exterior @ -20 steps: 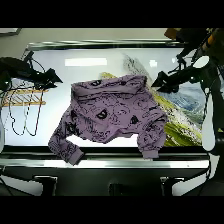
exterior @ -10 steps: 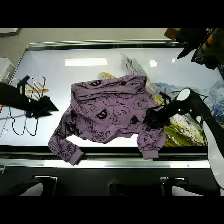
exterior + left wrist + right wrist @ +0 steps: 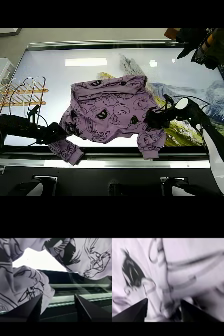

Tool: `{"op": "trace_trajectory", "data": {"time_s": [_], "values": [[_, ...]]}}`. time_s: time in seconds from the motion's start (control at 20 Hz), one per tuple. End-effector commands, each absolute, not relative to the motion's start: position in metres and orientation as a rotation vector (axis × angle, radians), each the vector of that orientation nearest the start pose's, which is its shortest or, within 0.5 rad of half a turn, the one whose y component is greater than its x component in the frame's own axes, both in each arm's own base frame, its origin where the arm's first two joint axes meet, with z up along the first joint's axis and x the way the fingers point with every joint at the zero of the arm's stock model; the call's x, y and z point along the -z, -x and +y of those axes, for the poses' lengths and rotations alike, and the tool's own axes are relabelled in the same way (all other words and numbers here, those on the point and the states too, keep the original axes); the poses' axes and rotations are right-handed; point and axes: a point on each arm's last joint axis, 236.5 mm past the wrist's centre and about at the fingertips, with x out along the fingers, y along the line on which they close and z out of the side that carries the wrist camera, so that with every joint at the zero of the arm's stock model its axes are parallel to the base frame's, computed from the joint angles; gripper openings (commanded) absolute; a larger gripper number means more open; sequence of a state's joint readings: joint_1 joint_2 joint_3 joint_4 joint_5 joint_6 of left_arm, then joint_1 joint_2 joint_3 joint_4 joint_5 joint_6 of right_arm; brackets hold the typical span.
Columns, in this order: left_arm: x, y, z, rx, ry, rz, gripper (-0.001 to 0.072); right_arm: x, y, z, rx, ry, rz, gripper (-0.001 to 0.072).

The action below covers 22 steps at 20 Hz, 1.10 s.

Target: Fold the clothes and pants, and hang the long-sleeved shirts on hangers.

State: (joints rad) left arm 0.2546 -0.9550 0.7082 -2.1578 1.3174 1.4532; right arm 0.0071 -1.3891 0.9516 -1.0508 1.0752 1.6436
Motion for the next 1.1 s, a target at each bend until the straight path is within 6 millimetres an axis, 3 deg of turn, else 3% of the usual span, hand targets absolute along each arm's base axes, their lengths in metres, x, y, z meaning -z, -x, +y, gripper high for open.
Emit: {"op": "trace_trajectory", "data": {"time_s": [0.0, 0.05, 0.2, 0.4, 0.45, 0.5, 0.55, 0.75, 0.95, 1.05], "values": [[0.016, -0.258, -0.081, 0.065, 0.844, 1.418, 0.0484, 0.088, -0.352, 0.125, -0.134, -0.634, 1.481, 0.0478], [0.016, -0.261, -0.087, 0.063, 0.842, 1.412, 0.0484, 0.097, -0.346, 0.135, -0.147, -0.610, 1.516, 0.0473], [0.020, -0.261, -0.103, 0.062, 0.846, 1.430, 0.0484, 0.100, -0.340, 0.146, -0.170, -0.579, 1.533, 0.0061], [0.032, -0.252, -0.132, 0.092, 0.810, 1.505, 0.0485, 0.070, -0.340, 0.136, -0.183, -0.516, 1.470, 0.0049], [0.037, -0.253, -0.140, 0.083, 0.812, 1.516, 0.0525, 0.061, -0.336, 0.135, -0.184, -0.502, 1.469, 0.0049], [0.043, -0.255, -0.148, 0.076, 0.810, 1.520, 0.0599, 0.054, -0.333, 0.133, -0.186, -0.488, 1.464, 0.0049], [0.051, -0.258, -0.156, 0.066, 0.809, 1.520, 0.0619, 0.048, -0.331, 0.131, -0.184, -0.481, 1.458, 0.0049], [0.077, -0.274, -0.186, 0.025, 0.866, 1.503, 0.0619, 0.035, -0.320, 0.131, -0.202, -0.467, 1.471, 0.0049], [0.101, -0.281, -0.194, -0.041, 0.897, 1.502, 0.0616, 0.031, -0.312, 0.132, -0.214, -0.463, 1.493, 0.0049], [0.104, -0.292, -0.191, -0.068, 0.926, 1.461, 0.0600, 0.028, -0.307, 0.132, -0.220, -0.459, 1.503, 0.0049]]}}
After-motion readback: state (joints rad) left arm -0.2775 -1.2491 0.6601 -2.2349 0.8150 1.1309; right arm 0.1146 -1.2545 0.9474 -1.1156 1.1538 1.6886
